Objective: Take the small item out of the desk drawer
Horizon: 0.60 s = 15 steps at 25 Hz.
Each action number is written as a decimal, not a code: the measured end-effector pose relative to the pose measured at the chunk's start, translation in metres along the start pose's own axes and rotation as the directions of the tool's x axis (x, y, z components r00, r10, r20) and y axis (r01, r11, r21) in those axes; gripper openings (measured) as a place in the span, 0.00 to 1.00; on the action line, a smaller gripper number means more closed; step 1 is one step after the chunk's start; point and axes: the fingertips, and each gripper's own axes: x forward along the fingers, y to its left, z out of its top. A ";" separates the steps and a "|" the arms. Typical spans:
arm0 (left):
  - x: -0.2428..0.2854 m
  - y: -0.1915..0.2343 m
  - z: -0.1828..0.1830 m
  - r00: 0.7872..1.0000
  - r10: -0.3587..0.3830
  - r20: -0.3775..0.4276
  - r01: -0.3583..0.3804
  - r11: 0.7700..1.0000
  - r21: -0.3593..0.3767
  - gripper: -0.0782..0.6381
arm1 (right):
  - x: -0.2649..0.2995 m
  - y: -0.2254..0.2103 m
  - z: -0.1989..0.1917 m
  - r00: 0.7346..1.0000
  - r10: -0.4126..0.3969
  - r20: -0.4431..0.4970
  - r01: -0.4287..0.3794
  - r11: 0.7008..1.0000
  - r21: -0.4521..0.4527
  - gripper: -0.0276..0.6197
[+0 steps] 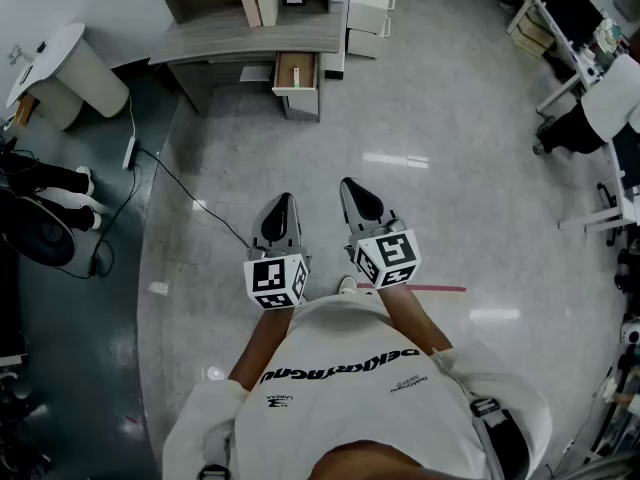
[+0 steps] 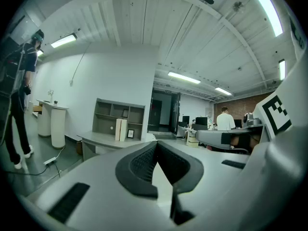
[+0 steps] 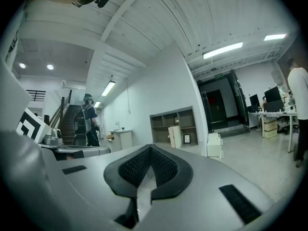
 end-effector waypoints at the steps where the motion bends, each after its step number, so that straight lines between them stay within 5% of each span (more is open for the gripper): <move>1: 0.003 -0.003 0.001 1.000 0.002 0.001 -0.002 1.000 0.002 0.13 | 0.000 -0.005 0.002 1.000 0.003 0.002 -0.003 1.000 0.001 0.09; 15: 0.026 -0.057 -0.009 0.999 0.047 0.000 -0.047 0.999 0.001 0.13 | -0.017 -0.055 0.005 0.998 0.058 0.024 -0.059 0.997 0.051 0.09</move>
